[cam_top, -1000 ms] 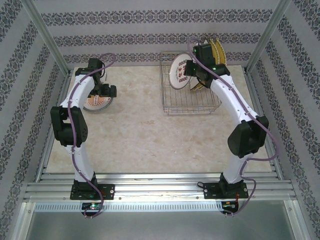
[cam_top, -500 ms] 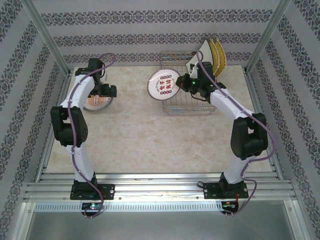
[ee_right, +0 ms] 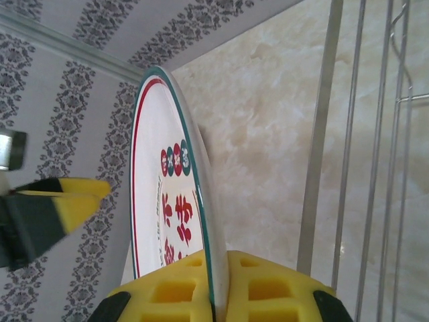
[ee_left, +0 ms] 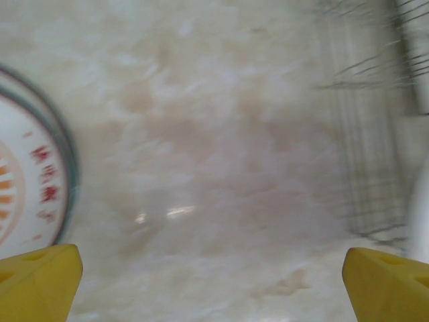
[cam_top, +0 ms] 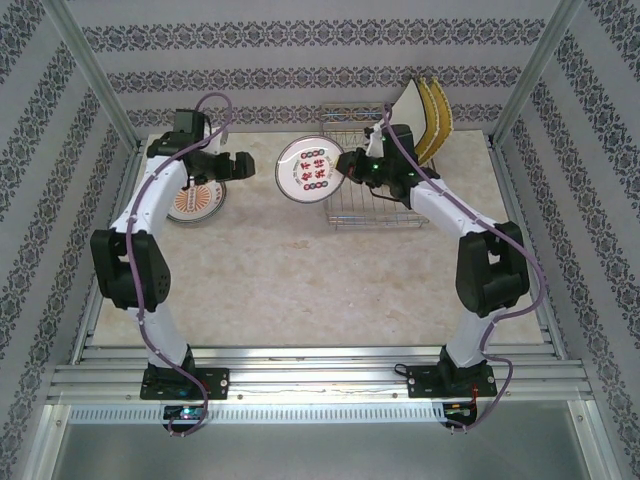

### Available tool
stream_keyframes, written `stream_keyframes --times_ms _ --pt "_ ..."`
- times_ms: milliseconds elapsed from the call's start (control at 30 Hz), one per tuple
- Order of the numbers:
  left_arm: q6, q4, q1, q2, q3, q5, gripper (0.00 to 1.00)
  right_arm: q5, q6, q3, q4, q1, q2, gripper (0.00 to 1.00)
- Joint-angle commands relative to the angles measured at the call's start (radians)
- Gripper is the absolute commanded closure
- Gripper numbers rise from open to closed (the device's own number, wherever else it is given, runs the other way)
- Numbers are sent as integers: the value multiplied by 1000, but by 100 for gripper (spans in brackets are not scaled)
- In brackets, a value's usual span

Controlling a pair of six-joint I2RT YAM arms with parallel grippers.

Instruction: Unload the plates from the dish rack

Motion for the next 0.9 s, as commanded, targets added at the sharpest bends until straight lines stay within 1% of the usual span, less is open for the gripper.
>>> stream_keyframes --times_ms 0,100,167,267,400,500,533,733,833,867 --pt "-93 173 -4 -41 -35 242 0 -58 20 43 83 17 24 100" --pt "-160 278 -6 -46 -88 345 0 -85 45 66 123 33 50 100" --pt "-196 340 -7 -48 -124 384 1 -110 68 82 161 43 68 100" --pt "-212 364 -8 -43 -149 391 3 -140 100 102 213 60 93 100" --pt "-227 380 -11 -36 -167 398 13 -154 121 131 239 74 117 100" --pt "-251 416 -16 -29 -182 424 23 -157 136 147 254 83 133 100" --pt "-257 426 -18 -26 -182 428 28 -157 137 153 257 88 138 100" --pt "-265 430 -27 -11 -163 442 61 -153 145 173 263 93 156 100" --pt "-262 430 -29 -6 -161 443 80 -149 138 189 248 94 160 100" --pt "-263 430 -30 -6 -162 442 88 -145 132 194 238 95 160 100"
